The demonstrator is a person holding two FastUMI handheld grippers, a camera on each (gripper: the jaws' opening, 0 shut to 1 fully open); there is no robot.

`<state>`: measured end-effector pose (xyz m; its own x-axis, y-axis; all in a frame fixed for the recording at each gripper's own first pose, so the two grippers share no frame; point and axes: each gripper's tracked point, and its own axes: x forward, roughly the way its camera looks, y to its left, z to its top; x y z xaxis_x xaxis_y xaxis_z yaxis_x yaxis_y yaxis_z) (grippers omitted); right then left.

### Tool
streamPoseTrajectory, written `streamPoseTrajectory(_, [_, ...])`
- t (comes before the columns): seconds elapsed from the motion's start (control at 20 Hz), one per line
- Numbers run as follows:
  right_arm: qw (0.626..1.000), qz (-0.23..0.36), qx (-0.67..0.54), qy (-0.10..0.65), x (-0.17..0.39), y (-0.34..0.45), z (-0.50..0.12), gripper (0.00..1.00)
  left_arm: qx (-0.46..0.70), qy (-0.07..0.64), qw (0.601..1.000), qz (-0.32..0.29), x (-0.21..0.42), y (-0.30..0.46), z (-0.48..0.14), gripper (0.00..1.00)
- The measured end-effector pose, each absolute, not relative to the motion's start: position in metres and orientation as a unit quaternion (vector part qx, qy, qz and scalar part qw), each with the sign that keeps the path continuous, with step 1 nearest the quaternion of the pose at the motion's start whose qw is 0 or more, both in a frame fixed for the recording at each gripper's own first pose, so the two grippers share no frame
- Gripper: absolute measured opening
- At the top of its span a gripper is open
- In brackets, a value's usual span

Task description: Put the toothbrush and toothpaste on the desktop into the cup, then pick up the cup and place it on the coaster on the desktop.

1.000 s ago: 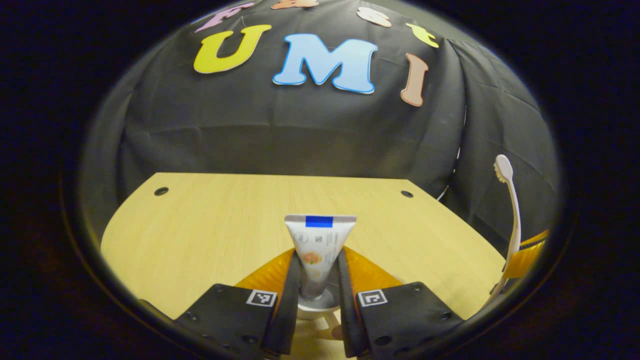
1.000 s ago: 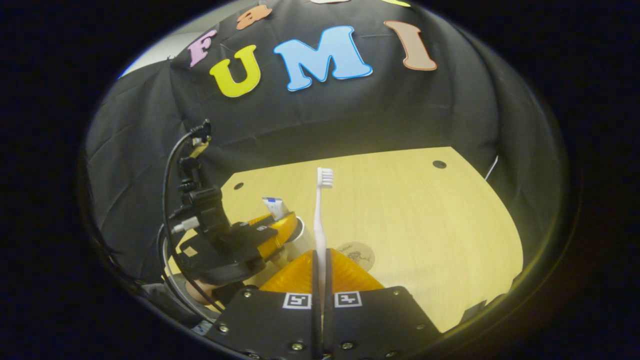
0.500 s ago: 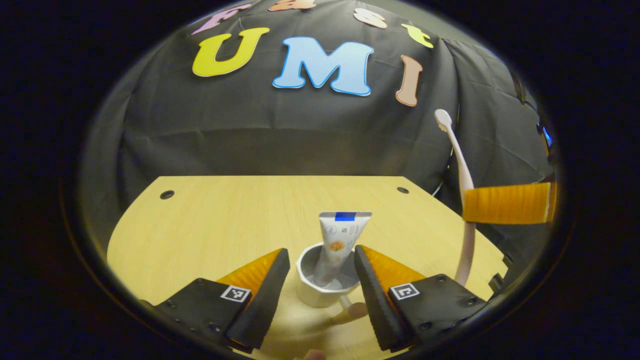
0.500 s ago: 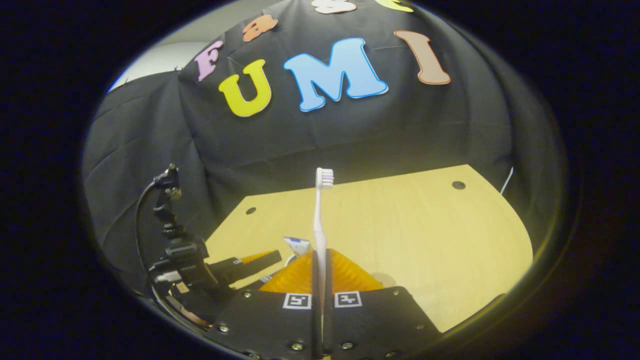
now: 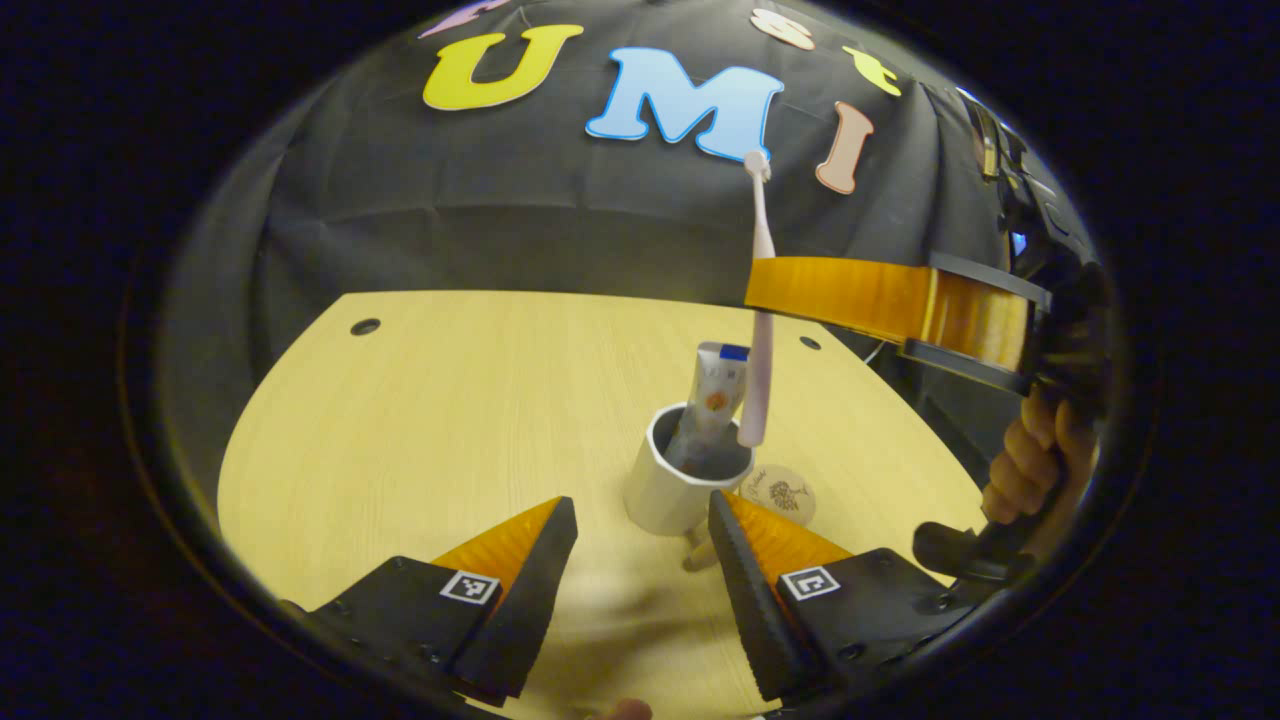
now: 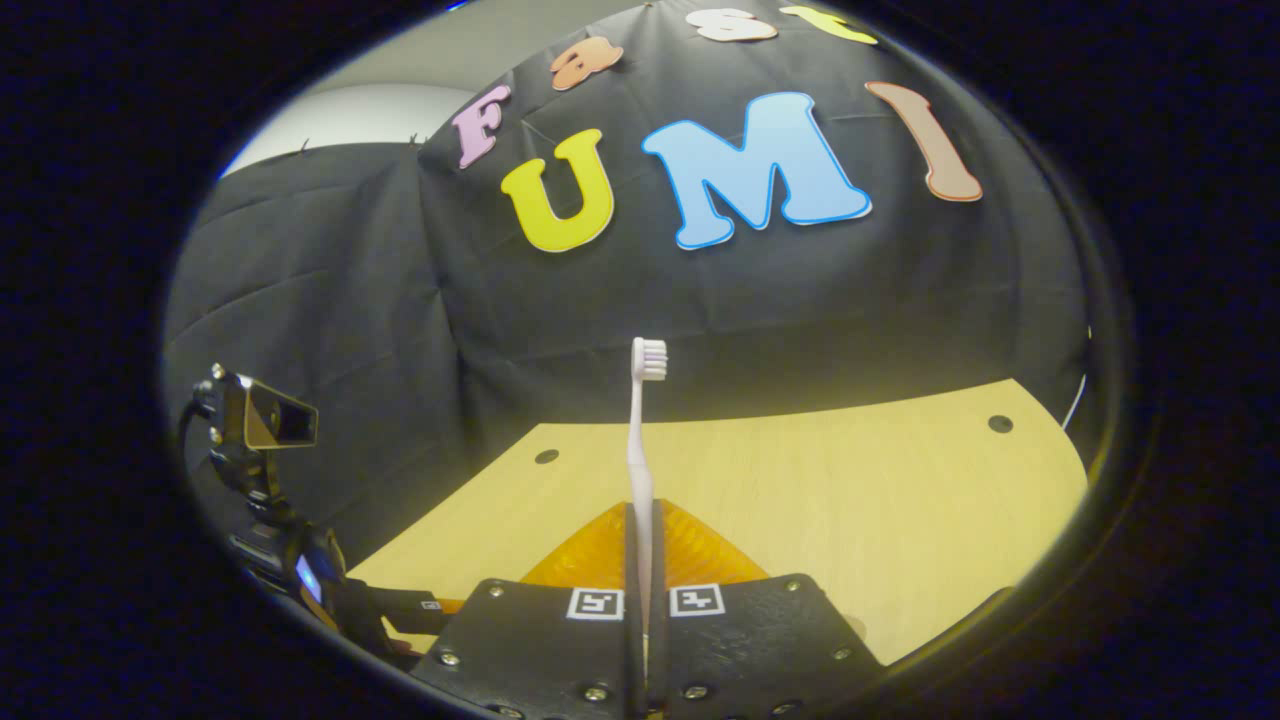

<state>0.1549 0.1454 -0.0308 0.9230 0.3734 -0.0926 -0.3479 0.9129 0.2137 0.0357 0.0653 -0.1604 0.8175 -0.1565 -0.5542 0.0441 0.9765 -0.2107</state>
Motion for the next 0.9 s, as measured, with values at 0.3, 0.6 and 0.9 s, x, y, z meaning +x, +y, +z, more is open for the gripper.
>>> streamPoseTrajectory(0.3, [0.981,0.167,0.070,0.065,0.161,0.144,-0.041,0.05,-0.128,0.323,0.936,-0.048,0.019,0.067,-0.170,0.87])
streamPoseTrajectory(0.6, [0.982,0.160,0.068,0.079,0.153,0.139,-0.045,0.31,-0.128,0.319,0.937,-0.055,0.021,0.066,-0.166,0.87])
streamPoseTrajectory(0.9, [0.982,0.157,0.068,0.078,0.146,0.126,-0.034,0.85,-0.126,0.317,0.938,-0.066,0.022,0.054,-0.163,0.88])
